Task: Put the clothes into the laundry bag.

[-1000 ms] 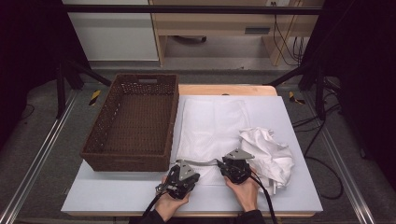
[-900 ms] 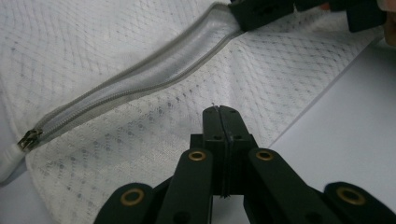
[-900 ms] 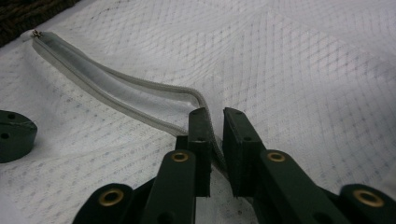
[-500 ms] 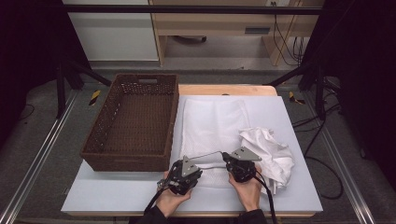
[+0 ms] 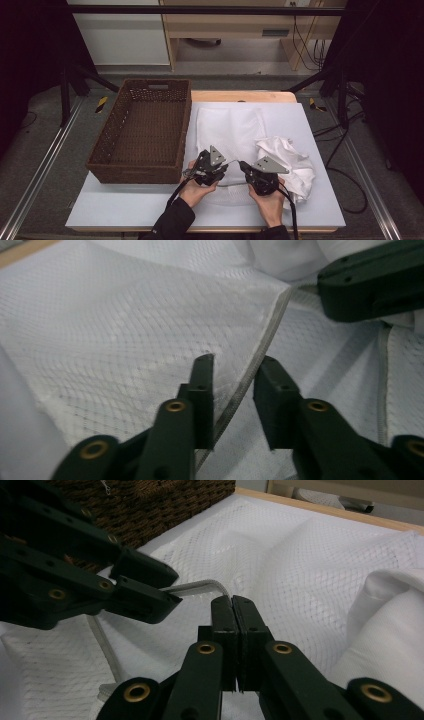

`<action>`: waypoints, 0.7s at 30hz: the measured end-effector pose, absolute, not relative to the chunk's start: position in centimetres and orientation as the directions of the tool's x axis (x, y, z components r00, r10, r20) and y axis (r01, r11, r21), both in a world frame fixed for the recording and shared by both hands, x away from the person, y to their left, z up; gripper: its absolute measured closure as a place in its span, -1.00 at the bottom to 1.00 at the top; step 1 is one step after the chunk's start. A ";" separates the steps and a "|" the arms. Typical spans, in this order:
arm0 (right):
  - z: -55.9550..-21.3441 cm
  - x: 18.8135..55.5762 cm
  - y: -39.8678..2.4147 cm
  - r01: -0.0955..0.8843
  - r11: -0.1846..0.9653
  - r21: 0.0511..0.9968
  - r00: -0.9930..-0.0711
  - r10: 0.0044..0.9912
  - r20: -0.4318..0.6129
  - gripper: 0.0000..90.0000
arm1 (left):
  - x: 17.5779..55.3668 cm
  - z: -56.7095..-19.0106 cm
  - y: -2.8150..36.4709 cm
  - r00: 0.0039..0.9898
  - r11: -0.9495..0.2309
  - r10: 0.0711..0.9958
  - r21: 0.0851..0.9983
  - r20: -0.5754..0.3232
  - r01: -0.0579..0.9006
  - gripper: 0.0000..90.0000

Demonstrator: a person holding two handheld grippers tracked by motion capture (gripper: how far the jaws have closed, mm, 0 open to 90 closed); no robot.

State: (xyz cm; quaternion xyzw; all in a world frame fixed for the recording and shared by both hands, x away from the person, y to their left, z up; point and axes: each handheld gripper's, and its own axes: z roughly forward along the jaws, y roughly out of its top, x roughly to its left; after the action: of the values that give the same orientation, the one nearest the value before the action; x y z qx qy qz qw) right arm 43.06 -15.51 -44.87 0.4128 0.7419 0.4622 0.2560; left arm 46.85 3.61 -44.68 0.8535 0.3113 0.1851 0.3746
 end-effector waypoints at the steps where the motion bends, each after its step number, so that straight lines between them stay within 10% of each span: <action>1: -44.9 43.0 -15.6 0.379 0.229 0.897 -0.530 0.848 0.008 0.98 | 46.8 -44.7 3.6 0.739 -0.521 0.669 0.760 0.080 0.388 0.83; 12: -44.9 41.1 -16.7 0.392 0.216 0.894 -0.566 0.823 0.049 0.36 | 46.7 -42.7 4.7 0.739 -0.455 0.673 0.798 0.017 0.396 0.97; 21: -48.0 38.7 -16.2 0.489 0.320 0.811 -0.604 0.795 0.051 0.61 | 46.4 -41.6 4.6 0.740 -0.412 0.672 0.819 -0.023 0.400 0.97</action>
State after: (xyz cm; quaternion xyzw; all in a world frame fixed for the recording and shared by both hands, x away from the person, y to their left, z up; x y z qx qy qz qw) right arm 38.68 -16.18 -47.96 0.4056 0.7916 0.4188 0.1827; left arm 46.41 4.63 -41.58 0.8255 0.3244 0.1566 0.4344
